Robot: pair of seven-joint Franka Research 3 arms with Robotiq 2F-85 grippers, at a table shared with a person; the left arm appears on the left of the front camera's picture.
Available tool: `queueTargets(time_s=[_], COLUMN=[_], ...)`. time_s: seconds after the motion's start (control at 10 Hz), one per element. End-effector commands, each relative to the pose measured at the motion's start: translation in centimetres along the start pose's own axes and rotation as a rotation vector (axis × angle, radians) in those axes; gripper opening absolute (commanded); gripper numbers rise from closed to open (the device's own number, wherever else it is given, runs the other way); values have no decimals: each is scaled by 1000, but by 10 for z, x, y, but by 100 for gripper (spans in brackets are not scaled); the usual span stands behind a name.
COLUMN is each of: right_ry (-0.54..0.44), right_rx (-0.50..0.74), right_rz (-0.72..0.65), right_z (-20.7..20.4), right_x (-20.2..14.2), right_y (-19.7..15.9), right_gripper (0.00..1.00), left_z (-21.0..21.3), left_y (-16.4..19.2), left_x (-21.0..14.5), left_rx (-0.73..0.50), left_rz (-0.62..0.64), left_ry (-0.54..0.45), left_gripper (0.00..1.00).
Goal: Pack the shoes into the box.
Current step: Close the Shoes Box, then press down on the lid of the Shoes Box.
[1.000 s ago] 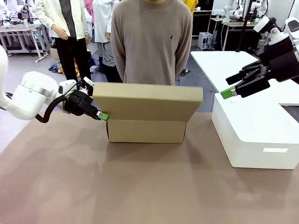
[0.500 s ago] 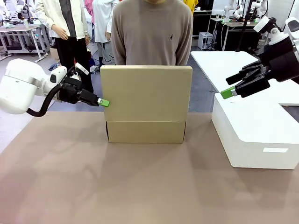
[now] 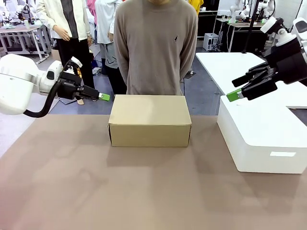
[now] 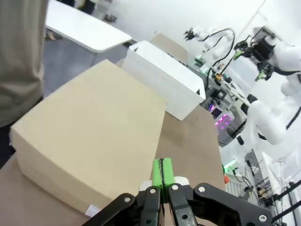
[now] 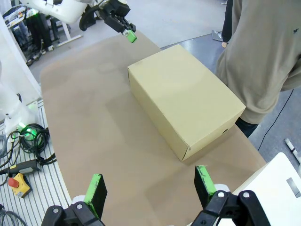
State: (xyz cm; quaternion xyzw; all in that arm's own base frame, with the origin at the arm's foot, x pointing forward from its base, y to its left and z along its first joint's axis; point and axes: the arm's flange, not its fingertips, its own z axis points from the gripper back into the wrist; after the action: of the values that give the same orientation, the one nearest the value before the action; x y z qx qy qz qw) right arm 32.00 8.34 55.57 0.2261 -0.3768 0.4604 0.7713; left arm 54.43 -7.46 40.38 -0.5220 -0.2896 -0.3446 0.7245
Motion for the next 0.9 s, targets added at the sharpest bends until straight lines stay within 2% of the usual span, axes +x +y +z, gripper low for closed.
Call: queueTargets(time_s=[0.0, 0.8], right_ry=[-21, -21], right_rx=[16, 16], right_rz=[20, 20], right_z=[-1, -1], right_x=[1, 1], right_y=[-4, -4], right_gripper=[100, 100], left_z=[-3, -3], left_y=[1, 1], left_x=[-1, -1], left_rx=[-4, -4], left_rz=[14, 14], left_ry=[1, 1], left_gripper=[0, 0])
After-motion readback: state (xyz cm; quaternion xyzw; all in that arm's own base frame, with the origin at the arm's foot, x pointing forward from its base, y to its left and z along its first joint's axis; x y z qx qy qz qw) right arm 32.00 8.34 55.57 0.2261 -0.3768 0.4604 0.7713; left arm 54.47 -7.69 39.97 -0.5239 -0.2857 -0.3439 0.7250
